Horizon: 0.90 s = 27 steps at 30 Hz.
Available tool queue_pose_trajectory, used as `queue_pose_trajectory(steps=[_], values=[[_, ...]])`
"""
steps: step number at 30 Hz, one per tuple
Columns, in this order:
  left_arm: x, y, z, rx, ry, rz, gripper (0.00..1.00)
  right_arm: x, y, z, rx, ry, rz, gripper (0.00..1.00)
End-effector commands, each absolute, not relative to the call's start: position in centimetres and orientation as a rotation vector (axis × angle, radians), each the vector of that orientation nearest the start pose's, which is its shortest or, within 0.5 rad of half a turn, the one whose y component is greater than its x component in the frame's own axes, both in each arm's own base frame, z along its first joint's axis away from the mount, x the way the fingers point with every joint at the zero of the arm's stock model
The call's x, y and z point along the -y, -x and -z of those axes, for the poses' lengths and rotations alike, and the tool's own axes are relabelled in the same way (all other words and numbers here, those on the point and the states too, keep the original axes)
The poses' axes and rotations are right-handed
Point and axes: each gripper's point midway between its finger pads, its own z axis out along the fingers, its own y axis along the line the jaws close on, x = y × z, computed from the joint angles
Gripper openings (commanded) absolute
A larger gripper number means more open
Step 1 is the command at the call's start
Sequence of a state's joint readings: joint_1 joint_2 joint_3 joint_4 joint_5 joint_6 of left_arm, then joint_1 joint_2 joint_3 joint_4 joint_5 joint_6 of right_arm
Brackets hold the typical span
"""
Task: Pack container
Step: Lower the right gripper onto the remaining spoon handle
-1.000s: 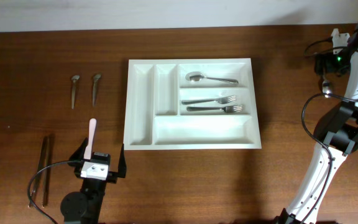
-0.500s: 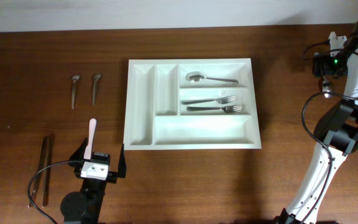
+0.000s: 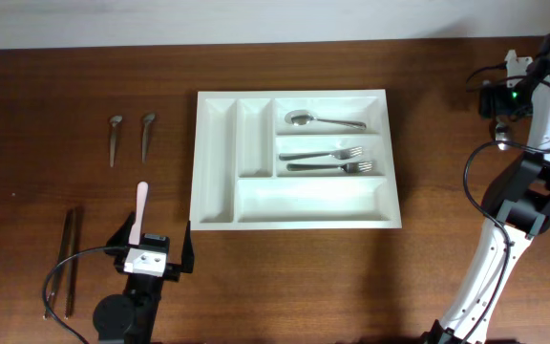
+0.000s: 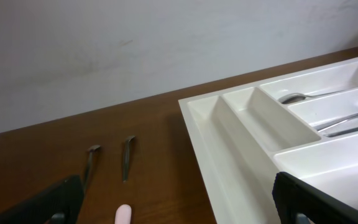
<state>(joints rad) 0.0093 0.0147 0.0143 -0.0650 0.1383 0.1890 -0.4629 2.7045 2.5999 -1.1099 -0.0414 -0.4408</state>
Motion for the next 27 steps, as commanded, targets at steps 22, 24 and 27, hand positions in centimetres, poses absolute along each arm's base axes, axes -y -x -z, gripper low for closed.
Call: queue_pose_trajectory(steps=[22, 24, 27], values=[[1.9, -24.5, -16.0, -1.617, -0.234, -0.038, 0.99, 25.0, -52.7, 0.1, -2.858, -0.013, 0.101, 0.99], [1.9, -24.5, -16.0, -1.617, -0.234, -0.038, 0.99, 24.9, -52.5, 0.5, -2.868, -0.013, 0.094, 0.99], [1.9, -24.5, -16.0, -1.617, -0.234, -0.038, 0.99, 24.8, -52.3, 0.9, -2.880, -0.013, 0.087, 0.99]])
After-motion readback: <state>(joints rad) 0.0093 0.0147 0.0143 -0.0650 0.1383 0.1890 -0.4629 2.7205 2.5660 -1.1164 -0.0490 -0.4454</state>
